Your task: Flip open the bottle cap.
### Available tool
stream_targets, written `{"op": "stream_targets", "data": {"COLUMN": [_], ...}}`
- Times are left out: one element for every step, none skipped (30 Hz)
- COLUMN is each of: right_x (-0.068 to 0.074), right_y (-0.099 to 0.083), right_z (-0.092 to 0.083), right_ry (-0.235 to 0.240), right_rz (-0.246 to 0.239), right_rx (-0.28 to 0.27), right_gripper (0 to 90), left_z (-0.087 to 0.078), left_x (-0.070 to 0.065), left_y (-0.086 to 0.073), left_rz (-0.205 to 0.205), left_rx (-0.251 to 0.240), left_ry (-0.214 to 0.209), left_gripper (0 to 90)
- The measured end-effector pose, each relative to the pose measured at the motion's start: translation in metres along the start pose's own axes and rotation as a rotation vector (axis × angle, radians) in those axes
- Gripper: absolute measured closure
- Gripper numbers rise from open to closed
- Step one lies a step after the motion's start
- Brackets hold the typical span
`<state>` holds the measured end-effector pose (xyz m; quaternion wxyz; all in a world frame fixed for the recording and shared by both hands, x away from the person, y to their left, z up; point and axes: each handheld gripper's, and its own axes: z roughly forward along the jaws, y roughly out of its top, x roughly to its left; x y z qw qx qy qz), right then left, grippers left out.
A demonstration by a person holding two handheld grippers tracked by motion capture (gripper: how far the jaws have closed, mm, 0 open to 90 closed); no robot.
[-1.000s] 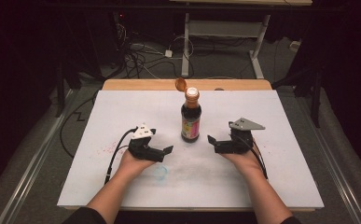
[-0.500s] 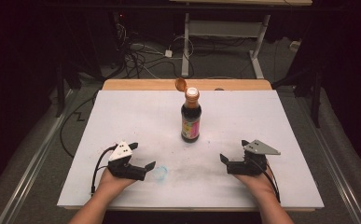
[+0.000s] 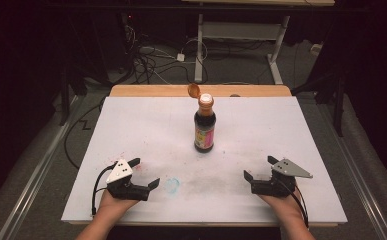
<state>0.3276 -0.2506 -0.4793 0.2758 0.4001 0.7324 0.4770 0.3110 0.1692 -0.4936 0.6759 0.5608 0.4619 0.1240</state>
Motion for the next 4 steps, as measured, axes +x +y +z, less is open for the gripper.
{"op": "stream_targets", "data": {"right_x": [0.0,-0.0002,0.0,0.0001], "right_y": [-0.0004,-0.0004,-0.0005,-0.0006], "right_z": [0.0002,0.0002,-0.0001,-0.0002], "right_ry": [0.0,0.001,0.0,-0.001], "right_rz": [-0.002,-0.001,0.002,0.001], "right_rx": [-0.001,-0.001,-0.002,-0.003], "right_gripper": [0.3,0.3,0.3,0.3], "left_z": [-0.0002,-0.0003,-0.0006,-0.0009], "left_x": [0.0,0.0001,0.0001,-0.0001], "left_y": [0.0,0.0,-0.0001,-0.0001], "left_rz": [0.0,0.0,0.001,0.001], "left_rx": [-0.002,-0.004,-0.005,-0.008], "left_ry": [0.0,0.0,-0.001,-0.003], "left_gripper": [0.0,0.0,0.0,0.0]}}
